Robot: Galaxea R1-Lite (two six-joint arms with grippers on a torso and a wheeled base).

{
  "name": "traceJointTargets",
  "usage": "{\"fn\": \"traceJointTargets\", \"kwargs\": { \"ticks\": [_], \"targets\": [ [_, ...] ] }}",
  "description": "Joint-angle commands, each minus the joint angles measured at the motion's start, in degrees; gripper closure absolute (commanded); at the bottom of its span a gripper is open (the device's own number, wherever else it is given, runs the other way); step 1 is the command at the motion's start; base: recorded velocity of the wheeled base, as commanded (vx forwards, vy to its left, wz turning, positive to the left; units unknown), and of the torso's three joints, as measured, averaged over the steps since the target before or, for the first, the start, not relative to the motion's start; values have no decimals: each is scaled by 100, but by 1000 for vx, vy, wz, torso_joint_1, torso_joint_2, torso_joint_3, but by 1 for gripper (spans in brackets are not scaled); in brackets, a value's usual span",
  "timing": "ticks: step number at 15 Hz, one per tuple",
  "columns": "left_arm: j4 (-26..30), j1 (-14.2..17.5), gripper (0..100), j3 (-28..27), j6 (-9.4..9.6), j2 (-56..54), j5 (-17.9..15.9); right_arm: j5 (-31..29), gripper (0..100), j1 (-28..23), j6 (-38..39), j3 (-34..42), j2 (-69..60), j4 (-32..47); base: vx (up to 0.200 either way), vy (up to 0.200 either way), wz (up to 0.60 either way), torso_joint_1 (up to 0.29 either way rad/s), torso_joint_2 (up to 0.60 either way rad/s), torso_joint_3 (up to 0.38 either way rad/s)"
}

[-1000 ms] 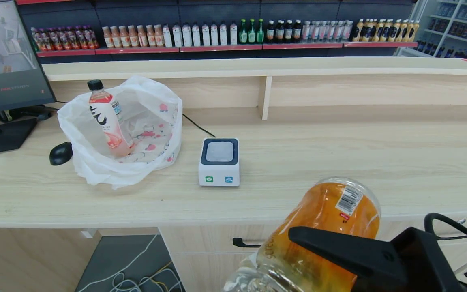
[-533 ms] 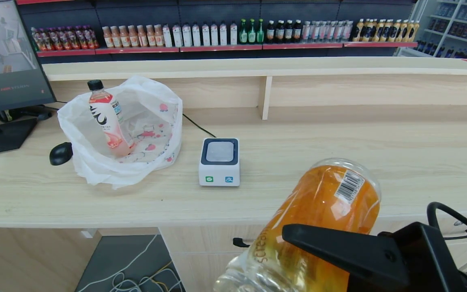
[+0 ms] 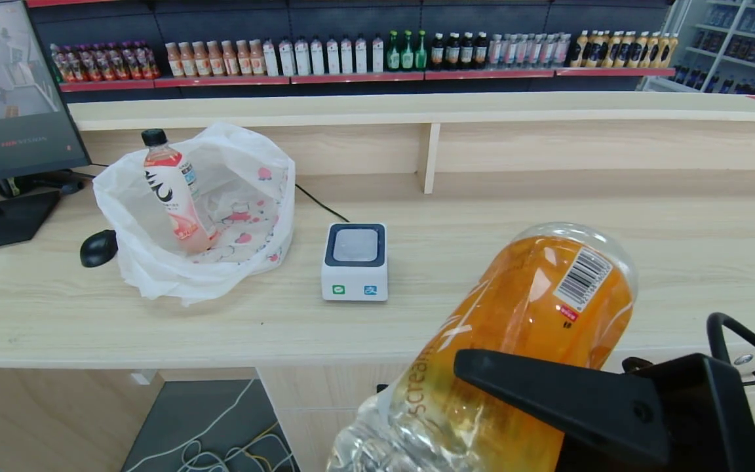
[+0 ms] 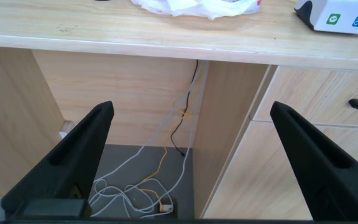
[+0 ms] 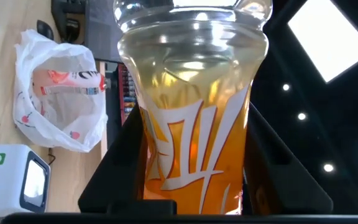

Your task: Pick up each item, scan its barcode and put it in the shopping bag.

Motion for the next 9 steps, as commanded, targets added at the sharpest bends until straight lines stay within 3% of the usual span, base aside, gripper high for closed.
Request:
{"fn": "traceJointTargets", "kwargs": {
  "ticks": [1,9],
  "targets": [
    [0,0,0,0,-1,-2,0,1,100,1,-133,-85,-2,-8,0,0,0,0,0,0],
    [0,0,0,0,-1,-2,0,1,100,1,-177,-50,6,-8,0,0,0,0,0,0]
  ]
}}
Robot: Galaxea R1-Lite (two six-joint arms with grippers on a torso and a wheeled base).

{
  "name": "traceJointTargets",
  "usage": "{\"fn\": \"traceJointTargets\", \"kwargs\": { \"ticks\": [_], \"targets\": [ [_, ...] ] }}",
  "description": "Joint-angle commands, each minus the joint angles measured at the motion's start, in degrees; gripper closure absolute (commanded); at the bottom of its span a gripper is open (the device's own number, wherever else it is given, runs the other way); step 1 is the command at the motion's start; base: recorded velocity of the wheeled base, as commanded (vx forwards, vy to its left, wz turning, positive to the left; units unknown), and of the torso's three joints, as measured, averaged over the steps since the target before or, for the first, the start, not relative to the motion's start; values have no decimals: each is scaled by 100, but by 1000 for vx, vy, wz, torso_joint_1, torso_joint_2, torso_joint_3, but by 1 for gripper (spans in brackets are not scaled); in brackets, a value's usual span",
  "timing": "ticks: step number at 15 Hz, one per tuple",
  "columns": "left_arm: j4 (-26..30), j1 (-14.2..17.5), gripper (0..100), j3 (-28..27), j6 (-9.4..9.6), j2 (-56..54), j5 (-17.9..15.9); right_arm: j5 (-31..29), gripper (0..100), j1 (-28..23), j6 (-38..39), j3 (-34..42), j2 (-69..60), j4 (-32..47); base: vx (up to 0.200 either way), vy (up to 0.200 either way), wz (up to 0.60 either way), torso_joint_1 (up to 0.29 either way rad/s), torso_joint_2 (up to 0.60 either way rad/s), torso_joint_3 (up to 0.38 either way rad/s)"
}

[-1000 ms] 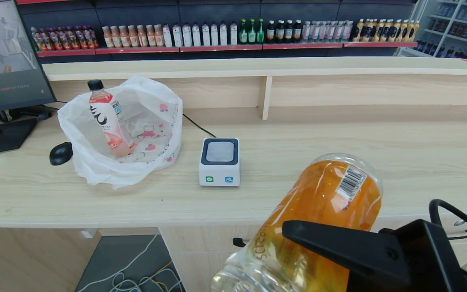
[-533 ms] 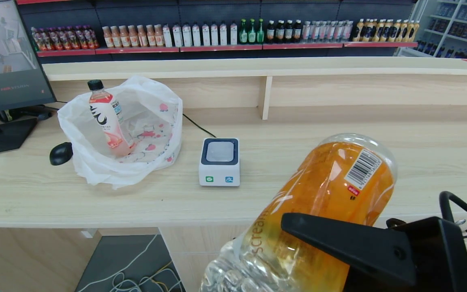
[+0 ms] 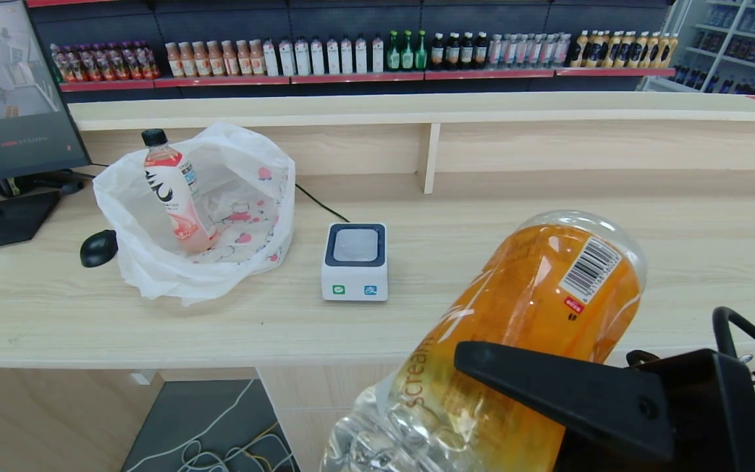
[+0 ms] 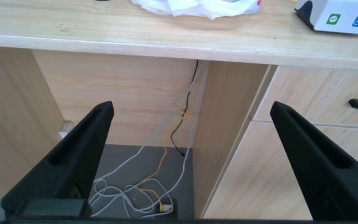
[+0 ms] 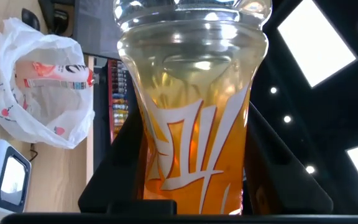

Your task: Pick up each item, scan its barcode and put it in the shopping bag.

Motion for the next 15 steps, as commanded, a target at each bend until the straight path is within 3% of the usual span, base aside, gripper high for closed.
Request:
{"fn": "traceJointTargets", "kwargs": {
  "ticks": [1,5,7,11,14,15],
  "targets": [
    [0,0,0,0,-1,-2,0,4,100,1,0,20,6,-6,0,0,0,0,0,0],
    [0,0,0,0,-1,-2,0,4,100,1,44,38,-2,-6,0,0,0,0,0,0],
    [0,0,0,0,-1,-2,0,4,100,1,431,143,-46,-6,0,0,0,0,0,0],
    [0,0,0,0,-1,-2,-9,-5,100,-201,2083,328,-90,-6,0,0,0,0,0,0],
    [0,0,0,0,-1,-2,0,-14,100,-192,3911,627,-249,-6,0,0,0,0,0,0],
    [0,0,0,0,-1,-2,0,-23,100,-174,4087,635,-257,-6,0,0,0,0,0,0]
  ]
}}
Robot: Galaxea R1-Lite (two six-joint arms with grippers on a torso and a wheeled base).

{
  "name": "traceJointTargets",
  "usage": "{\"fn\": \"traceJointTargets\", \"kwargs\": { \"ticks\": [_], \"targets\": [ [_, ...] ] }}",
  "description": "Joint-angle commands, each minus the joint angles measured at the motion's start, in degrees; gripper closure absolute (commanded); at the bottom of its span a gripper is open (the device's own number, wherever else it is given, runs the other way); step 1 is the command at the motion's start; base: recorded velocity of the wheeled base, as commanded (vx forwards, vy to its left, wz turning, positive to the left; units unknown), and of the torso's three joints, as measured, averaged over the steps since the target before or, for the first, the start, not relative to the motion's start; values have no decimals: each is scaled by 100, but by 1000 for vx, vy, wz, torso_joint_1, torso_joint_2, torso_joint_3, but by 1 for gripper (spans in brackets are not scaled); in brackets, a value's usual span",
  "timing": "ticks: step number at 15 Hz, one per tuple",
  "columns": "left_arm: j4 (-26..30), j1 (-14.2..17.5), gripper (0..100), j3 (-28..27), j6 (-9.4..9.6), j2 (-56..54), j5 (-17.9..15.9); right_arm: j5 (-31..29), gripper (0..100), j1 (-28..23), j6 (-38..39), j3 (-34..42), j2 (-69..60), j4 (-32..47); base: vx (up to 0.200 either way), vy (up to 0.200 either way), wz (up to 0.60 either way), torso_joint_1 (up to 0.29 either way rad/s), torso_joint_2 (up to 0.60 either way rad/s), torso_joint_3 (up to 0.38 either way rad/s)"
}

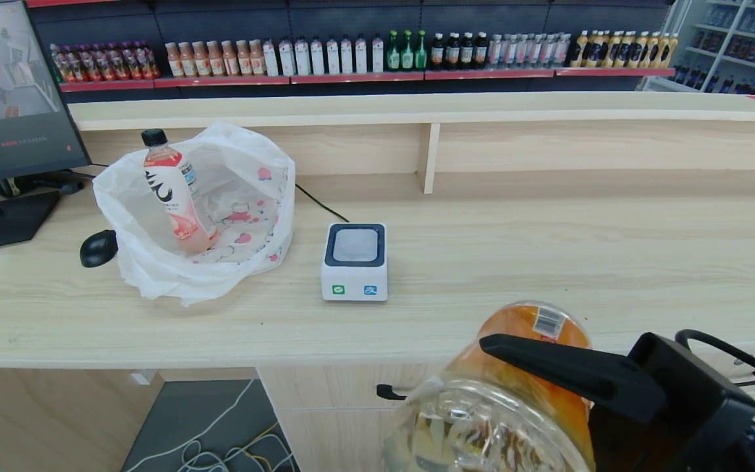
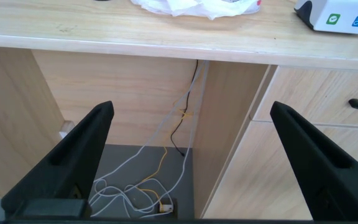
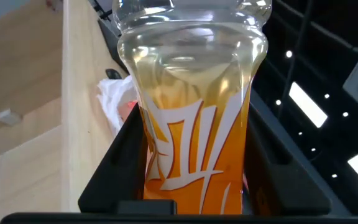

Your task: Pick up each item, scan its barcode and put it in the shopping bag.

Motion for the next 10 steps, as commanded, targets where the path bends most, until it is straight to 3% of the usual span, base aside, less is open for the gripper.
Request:
{"fn": "traceJointTargets", "kwargs": {
  "ticks": [1,5,10],
  "targets": [
    [0,0,0,0,-1,-2,0,-1,100,21,248,118,-96,-9,0,0,0,0,0,0],
    [0,0,0,0,-1,-2,0,-273,100,-6,1277,303,-69,-9,0,0,0,0,0,0],
    [0,0,0,0,-1,-2,0,-1697,100,-32,3641,-75,221,-9,0,0,0,0,0,0]
  ]
}}
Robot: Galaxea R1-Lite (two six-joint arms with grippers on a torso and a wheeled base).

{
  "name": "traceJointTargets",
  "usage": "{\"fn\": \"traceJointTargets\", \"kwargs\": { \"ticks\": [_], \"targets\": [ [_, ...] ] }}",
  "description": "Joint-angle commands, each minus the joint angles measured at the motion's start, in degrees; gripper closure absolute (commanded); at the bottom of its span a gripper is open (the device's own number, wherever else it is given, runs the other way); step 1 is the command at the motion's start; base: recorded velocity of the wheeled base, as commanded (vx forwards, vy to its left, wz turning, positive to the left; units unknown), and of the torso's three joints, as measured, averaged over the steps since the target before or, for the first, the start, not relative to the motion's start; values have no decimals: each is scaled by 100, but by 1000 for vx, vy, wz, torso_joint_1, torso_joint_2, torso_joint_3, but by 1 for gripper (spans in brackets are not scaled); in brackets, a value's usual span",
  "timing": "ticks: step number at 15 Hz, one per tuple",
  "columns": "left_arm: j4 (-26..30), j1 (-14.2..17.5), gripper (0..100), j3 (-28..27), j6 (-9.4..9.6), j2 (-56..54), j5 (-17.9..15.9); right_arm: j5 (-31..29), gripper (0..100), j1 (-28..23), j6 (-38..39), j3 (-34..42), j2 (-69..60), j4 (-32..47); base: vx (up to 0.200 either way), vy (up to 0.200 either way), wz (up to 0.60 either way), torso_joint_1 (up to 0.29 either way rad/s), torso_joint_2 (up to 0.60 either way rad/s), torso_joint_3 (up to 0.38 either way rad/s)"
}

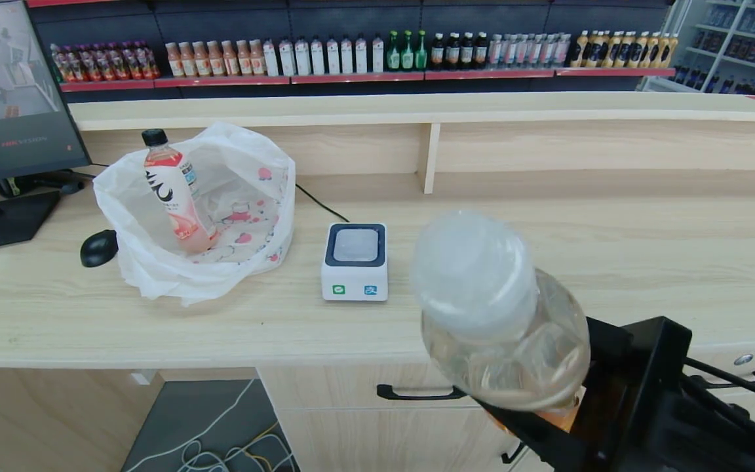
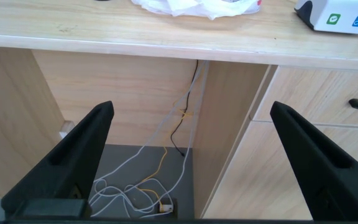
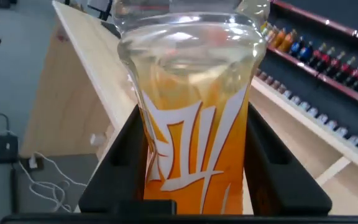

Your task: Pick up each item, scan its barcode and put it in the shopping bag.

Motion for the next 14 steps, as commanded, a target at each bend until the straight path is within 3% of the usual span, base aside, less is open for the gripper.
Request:
{"fn": "traceJointTargets", "kwargs": {
  "ticks": [1,4,8,10,14],
  "targets": [
    [0,0,0,0,-1,-2,0,-400,100,-41,443,-142,250,-6,0,0,0,0,0,0],
    [0,0,0,0,-1,-2,0,-936,100,-129,1374,-221,364,-6,0,0,0,0,0,0],
    [0,0,0,0,-1,-2,0,-1077,100,-1421,2719,-353,593,-6,0,0,0,0,0,0],
    [0,0,0,0,-1,-2,0,-1077,100,-1861,2956,-502,637,-6,0,0,0,0,0,0],
    [0,-9,0,0,43,-2,0,-1226,100,-2274,2859,-616,680,-6,0,0,0,0,0,0]
  ]
}}
